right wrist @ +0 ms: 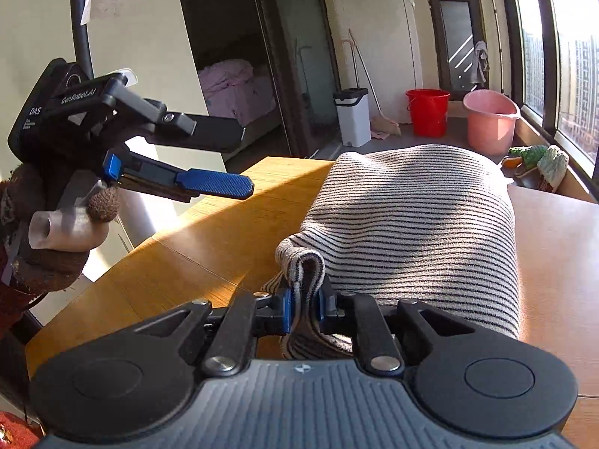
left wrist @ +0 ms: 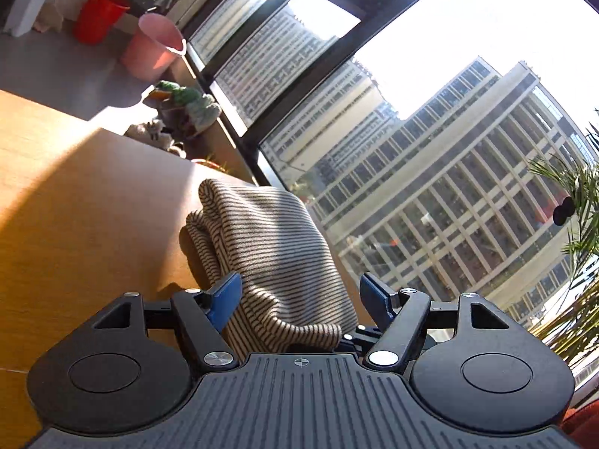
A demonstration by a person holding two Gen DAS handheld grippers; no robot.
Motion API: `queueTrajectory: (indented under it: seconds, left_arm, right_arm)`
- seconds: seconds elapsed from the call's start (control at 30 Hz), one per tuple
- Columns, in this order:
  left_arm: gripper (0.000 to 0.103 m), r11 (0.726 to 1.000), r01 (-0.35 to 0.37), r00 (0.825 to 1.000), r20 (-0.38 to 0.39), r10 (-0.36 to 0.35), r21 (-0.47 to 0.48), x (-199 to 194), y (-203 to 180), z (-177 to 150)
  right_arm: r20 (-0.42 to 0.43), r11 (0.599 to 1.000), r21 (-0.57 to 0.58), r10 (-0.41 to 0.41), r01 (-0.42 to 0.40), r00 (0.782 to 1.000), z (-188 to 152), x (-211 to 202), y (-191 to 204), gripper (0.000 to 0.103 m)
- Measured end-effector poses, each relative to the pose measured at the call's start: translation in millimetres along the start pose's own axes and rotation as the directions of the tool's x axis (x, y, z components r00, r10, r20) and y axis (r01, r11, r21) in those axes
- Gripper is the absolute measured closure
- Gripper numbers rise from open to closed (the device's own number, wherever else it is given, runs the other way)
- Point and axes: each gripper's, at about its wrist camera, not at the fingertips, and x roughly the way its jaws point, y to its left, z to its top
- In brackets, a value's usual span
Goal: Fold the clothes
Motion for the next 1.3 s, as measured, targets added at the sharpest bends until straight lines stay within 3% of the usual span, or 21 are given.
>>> queueTrajectory:
  seconds: [0.1, 0.17, 0.2, 0.37, 0.47, 0.57, 0.7, 0.83, 0.9, 0.97, 1.03, 1.13, 1.3]
  left_arm:
    - [0.032, 1.000, -0.009, 0.998, -0.057, 0.011, 0.026, 45.3, -10.3, 5.7]
    - [0.035, 0.999, -0.029, 0.994, -0.101, 0.033, 0.040, 73.9, -12.0, 5.9]
    - [0.038, 0.998, -0.050, 0.991, -0.123, 0.055, 0.040, 84.3, -8.2, 3.6]
    - [0.040, 1.000, -0.031, 0.993, -0.114, 0.030, -0.004, 83.6, 11.3, -9.1]
    - [0.041, 1.000, -0.027, 0.994, -0.106, 0.025, -0.009, 82.6, 18.1, -13.0]
    - [0.041, 1.000, -0.029, 0.995, -0.099, 0.028, -0.001, 83.2, 20.7, -14.2]
    - [0.040, 0.999, -0.034, 0.995, -0.099, 0.033, -0.013, 73.4, 13.7, -16.1]
    - [0.029, 0.994, -0.084, 0.993, -0.075, 0.089, 0.068, 56.7, -5.5, -19.3]
    - [0.029, 0.980, -0.151, 0.984, -0.078, 0.161, 0.128, 56.8, -12.2, -24.1]
    - [0.030, 0.953, -0.232, 0.963, -0.090, 0.253, 0.195, 63.1, -15.9, -31.3]
    - [0.030, 0.940, -0.265, 0.949, -0.111, 0.294, 0.216, 66.8, -14.9, -37.0]
    - [0.029, 0.944, -0.259, 0.950, -0.126, 0.287, 0.204, 67.3, -13.9, -42.2]
    - [0.029, 0.945, -0.245, 0.954, -0.120, 0.275, 0.216, 71.1, -13.1, -42.4]
  right_arm:
    - [0.008, 0.995, -0.094, -0.037, 0.038, 0.999, -2.2, -0.8, 16.4, 0.074]
    - [0.006, 0.991, -0.123, -0.049, 0.050, 0.999, -2.2, -5.6, 22.5, 0.055]
    - [0.007, 0.992, -0.116, -0.045, 0.046, 0.999, -3.0, -12.5, 20.0, 0.051]
    - [0.069, 0.997, 0.073, -0.021, 0.016, 0.997, 0.9, -59.0, -23.2, 0.001]
    - [0.128, 0.977, 0.197, -0.103, 0.077, 0.986, 9.0, -72.8, -54.5, 0.000]
    - [0.074, 0.955, 0.203, -0.235, 0.216, 0.969, 13.3, -51.4, -69.3, 0.000]
    - [-0.003, 0.950, 0.162, -0.270, 0.267, 0.963, 0.3, -25.9, -67.5, 0.000]
    - [-0.079, 0.943, 0.118, -0.305, 0.312, 0.949, -13.0, -0.6, -65.5, 0.000]
    - [-0.081, 0.947, 0.146, -0.276, 0.285, 0.958, -13.9, -3.4, -71.4, 0.000]
    - [-0.072, 0.948, 0.192, -0.243, 0.253, 0.967, -8.8, -9.0, -79.8, 0.000]
    - [-0.049, 0.944, 0.248, -0.211, 0.217, 0.976, -0.8, -17.3, -90.5, 0.000]
    - [0.015, 0.930, 0.308, -0.217, 0.202, 0.976, 19.6, -31.4, -107.9, 0.000]
    - [-0.003, 0.912, 0.240, -0.342, 0.333, 0.940, 58.5, -15.9, -125.0, 0.000]
